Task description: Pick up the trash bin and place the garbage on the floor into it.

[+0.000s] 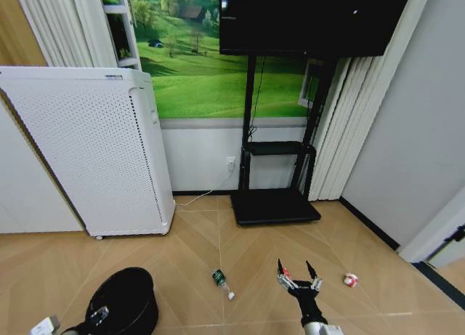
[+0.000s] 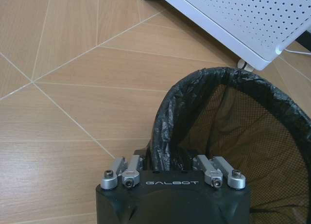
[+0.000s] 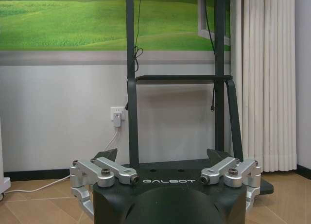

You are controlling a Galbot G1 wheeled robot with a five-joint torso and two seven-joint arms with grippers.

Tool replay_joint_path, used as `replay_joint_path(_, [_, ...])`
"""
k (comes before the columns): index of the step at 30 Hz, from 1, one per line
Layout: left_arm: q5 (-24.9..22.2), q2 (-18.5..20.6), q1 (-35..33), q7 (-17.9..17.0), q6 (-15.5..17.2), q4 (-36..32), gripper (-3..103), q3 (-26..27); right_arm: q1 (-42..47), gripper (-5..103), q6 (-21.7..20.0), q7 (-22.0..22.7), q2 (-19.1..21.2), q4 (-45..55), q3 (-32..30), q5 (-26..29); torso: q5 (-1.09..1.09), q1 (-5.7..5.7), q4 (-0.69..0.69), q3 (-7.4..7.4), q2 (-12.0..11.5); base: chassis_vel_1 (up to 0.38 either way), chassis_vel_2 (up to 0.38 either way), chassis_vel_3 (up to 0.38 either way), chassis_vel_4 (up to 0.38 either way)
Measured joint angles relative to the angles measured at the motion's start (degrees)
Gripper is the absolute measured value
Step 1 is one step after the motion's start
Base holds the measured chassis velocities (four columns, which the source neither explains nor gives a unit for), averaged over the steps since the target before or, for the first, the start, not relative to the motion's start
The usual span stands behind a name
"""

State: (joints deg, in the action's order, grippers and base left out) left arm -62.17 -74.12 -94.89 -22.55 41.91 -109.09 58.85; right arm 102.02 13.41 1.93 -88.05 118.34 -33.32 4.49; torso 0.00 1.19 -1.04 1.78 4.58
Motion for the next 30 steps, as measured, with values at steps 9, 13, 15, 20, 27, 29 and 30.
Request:
replay_joint_path(9, [2.9,0.1,-0.2,3.6,-1.5,1.2,13,-0.1,0.0,100,0.0,0.1,-0.1,-0.3,-0.2,0.1,0.00,0.00,0.00,0.01,0.0,0.000,0.000,0.000,0.000])
replay_joint_path(13, [7.7,0.5,-0.6,10.2,-3.6,1.9,3,0.3,-0.1,100,0.0,0.2,0.1,-0.6,-0.2,0.1,-0.01,0.01,0.00,0.02,0.0,0.000,0.000,0.000,0.000])
replay_joint_path(15, [11.4,0.6,-0.8,14.9,-5.9,2.3,3,0.6,-0.1,100,0.0,0.5,0.4,-0.7,-0.3,0.4,-0.01,0.00,0.00,0.02,0.0,0.000,0.000,0.000,0.000])
replay_joint_path(20, [17.2,0.9,-0.9,22.0,-12.9,2.3,3,1.4,-0.5,100,0.0,1.0,1.2,-1.0,-0.6,0.6,-0.01,0.00,-0.01,0.02,0.0,0.000,0.000,0.000,0.000])
replay_joint_path(27, [27.5,1.7,-0.7,26.4,-25.5,0.4,3,4.3,-1.5,100,-1.2,1.3,2.4,-2.5,-0.7,-1.0,0.00,0.01,-0.01,0.02,0.0,0.000,0.000,0.000,0.000])
replay_joint_path(29, [29.1,1.2,-1.1,26.5,-27.7,-0.3,3,5.3,-1.6,100,-1.4,1.3,2.5,-2.8,-0.4,-1.6,0.01,0.00,-0.01,0.02,0.0,0.000,0.000,0.000,0.000])
replay_joint_path(30, [29.2,0.6,-1.6,26.5,-28.9,-0.7,3,5.7,-1.7,100,-1.4,1.2,2.4,-3.1,-0.1,-1.9,0.00,0.01,0.00,0.02,0.0,0.000,0.000,0.000,0.000])
